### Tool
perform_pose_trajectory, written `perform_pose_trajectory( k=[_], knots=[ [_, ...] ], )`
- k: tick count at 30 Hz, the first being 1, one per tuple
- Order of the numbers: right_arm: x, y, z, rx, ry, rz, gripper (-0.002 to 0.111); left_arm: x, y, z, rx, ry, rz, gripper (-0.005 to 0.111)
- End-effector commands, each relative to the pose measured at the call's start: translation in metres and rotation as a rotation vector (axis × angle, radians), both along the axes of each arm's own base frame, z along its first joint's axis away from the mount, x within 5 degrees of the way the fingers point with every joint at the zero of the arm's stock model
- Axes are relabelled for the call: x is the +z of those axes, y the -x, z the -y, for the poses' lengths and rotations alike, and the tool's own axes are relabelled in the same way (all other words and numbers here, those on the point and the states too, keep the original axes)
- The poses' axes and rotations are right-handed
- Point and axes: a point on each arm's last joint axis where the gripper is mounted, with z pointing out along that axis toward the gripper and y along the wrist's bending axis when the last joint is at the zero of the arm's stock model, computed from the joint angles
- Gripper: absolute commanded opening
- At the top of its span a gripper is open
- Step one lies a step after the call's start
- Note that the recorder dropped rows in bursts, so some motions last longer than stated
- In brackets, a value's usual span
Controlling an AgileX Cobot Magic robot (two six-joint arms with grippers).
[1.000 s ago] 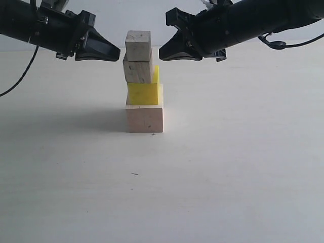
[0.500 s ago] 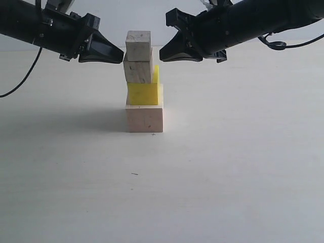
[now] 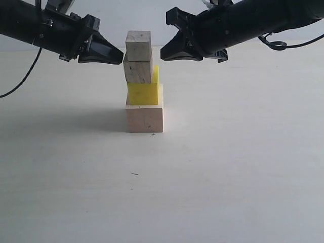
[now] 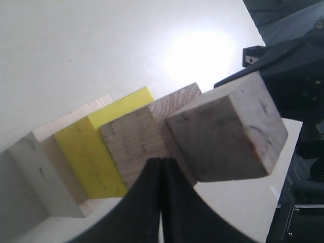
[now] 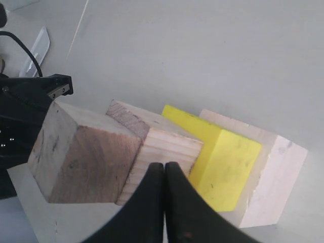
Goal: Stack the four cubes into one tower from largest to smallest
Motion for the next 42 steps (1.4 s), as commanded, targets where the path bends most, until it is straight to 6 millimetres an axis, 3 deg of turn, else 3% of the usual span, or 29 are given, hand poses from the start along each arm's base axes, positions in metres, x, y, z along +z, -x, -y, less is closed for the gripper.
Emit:
perform_pose_trajectory(
  k=[1, 42],
  knots=[
    [0.0023, -0.0016, 0.0002, -0.008, 0.007, 0.014, 0.000, 0.0021, -0.0004, 0.0014, 0.002, 0.001, 0.004, 0.000],
    [0.0023, -0.0018, 0.0002, -0.010, 0.007, 0.013, 0.000, 0.0014, 0.0014, 0.0077, -0.007, -0.009, 0.008, 0.000]
  ],
)
